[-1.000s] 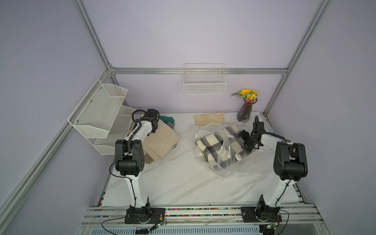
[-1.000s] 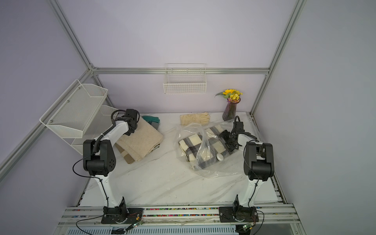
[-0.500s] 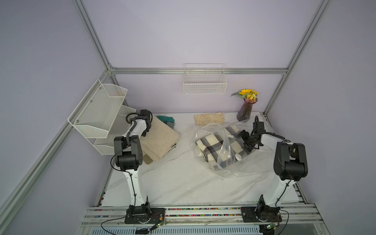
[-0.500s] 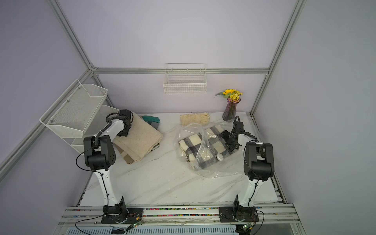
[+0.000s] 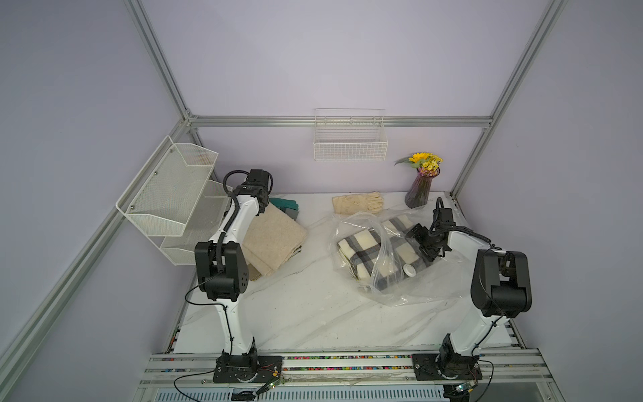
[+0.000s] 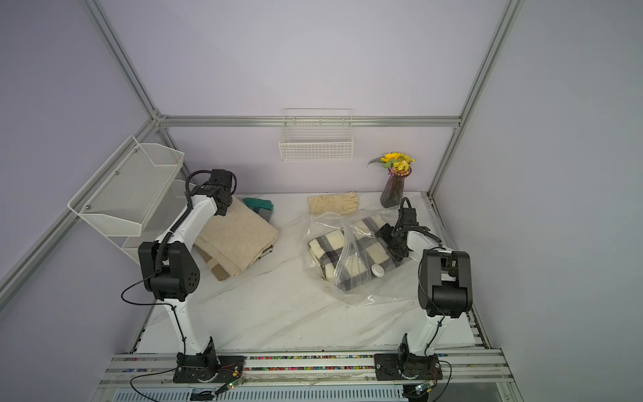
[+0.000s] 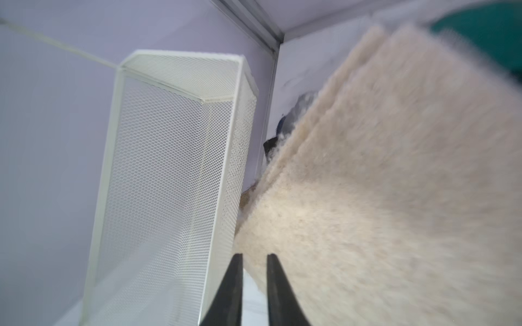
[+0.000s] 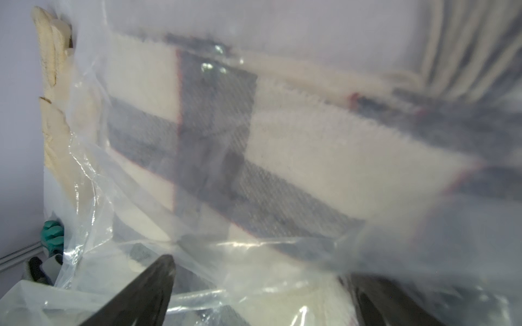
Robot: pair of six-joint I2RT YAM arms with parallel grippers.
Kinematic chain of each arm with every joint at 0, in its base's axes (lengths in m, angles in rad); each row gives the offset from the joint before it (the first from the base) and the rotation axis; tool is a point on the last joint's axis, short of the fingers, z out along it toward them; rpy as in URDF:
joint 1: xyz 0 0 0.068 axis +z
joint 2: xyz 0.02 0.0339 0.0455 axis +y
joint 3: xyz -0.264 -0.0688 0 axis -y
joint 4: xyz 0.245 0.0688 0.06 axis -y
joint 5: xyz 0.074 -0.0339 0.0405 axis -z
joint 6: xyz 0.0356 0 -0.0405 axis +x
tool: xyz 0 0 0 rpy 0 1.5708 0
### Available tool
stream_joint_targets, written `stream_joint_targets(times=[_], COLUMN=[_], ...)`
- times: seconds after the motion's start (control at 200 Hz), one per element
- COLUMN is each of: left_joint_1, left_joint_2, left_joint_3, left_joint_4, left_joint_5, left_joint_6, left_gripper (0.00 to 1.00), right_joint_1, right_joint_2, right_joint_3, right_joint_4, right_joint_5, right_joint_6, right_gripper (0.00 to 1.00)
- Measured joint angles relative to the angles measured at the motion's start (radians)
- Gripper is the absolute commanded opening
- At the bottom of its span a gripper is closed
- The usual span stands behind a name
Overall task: Take the scarf out of the vacuum bag
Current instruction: Place the scarf at the center of the board, then take out the scarf from the vacuum bag.
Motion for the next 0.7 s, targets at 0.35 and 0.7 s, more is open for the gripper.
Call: stream_joint_targets(times=[0.35, 0.7], left_joint_1=[-0.087, -0.113], left_joint_2=[-0.177, -0.326], left_joint_3=[-0.016, -0.230], left_joint_4=[-0.053, -0.030], left_joint_5=[0.164, 0.518], left_joint_6=[-0.118, -0.297], left_gripper=[1.00, 1.00], right_joint_1=[0.135, 0.396], right_joint_2=[-0.118, -0.184], right_joint_3=[0.218, 0.481], right_joint_4=[-0.183, -0.435], right_joint_5=[0.134, 0.275], right_joint_6=[-0.104, -0.253], right_gripper=[0.97, 0.97])
